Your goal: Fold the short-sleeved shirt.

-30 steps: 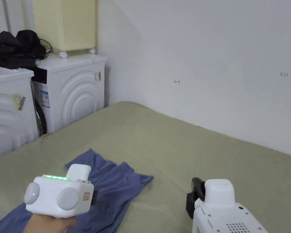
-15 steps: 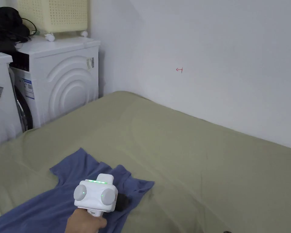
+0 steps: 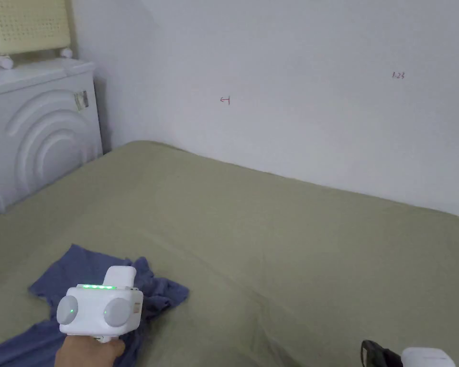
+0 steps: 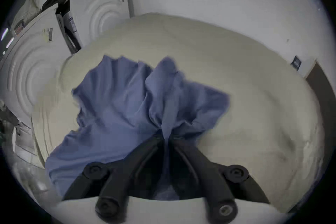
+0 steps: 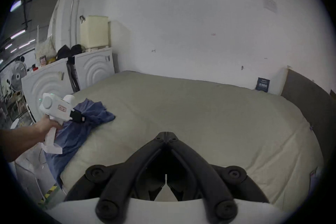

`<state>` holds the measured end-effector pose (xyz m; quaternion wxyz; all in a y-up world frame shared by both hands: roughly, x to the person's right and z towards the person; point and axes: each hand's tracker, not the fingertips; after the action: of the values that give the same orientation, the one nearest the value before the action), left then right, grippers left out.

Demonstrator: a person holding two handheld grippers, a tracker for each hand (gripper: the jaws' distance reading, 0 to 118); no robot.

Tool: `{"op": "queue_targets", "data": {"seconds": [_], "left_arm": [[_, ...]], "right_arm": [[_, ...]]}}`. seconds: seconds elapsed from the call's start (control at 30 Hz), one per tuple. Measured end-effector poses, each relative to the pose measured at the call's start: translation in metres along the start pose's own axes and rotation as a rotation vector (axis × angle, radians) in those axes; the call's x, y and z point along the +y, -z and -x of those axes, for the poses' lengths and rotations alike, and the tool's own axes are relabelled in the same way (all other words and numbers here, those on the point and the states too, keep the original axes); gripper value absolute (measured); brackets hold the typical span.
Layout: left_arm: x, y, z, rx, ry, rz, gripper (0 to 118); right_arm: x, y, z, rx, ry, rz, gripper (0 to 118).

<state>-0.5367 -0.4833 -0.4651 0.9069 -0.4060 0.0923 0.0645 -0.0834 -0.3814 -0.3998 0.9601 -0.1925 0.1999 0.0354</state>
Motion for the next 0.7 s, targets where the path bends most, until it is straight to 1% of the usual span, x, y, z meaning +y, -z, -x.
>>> {"op": "queue_targets", "data": {"seconds": [0.07,0.13,0.27,0.37,0.43,0.53,0.63,0.7], "left_arm": [[0.007,-0.025,-0.042,-0.058,0.061,-0.056,2],[0.016,-0.045,-0.092,-0.137,0.089,-0.091,2],[0.028,-0.083,-0.208,-0.314,0.165,-0.165,2],[0.025,-0.112,-0.295,-0.492,0.201,-0.190,2],[0.018,-0.126,-0.355,-0.551,0.273,-0.168,2],[-0.005,-0.124,-0.438,-0.620,0.369,-0.105,2],[-0.042,-0.089,-0.509,-0.587,0.461,0.040,2],[-0.066,-0.044,-0.535,-0.562,0.472,0.176,2]], "right_arm": [[-0.002,-0.019,-0.023,-0.041,0.009,-0.017,1],[-0.004,-0.041,-0.050,-0.084,0.026,-0.033,1],[-0.013,-0.087,-0.104,-0.188,0.046,-0.045,1],[-0.022,-0.121,-0.142,-0.270,0.056,-0.050,1],[-0.029,-0.141,-0.165,-0.305,0.066,-0.048,1],[-0.042,-0.163,-0.195,-0.367,0.071,-0.033,1],[-0.055,-0.176,-0.218,-0.403,0.094,-0.008,1],[-0.064,-0.182,-0.229,-0.423,0.111,0.010,1]]}}
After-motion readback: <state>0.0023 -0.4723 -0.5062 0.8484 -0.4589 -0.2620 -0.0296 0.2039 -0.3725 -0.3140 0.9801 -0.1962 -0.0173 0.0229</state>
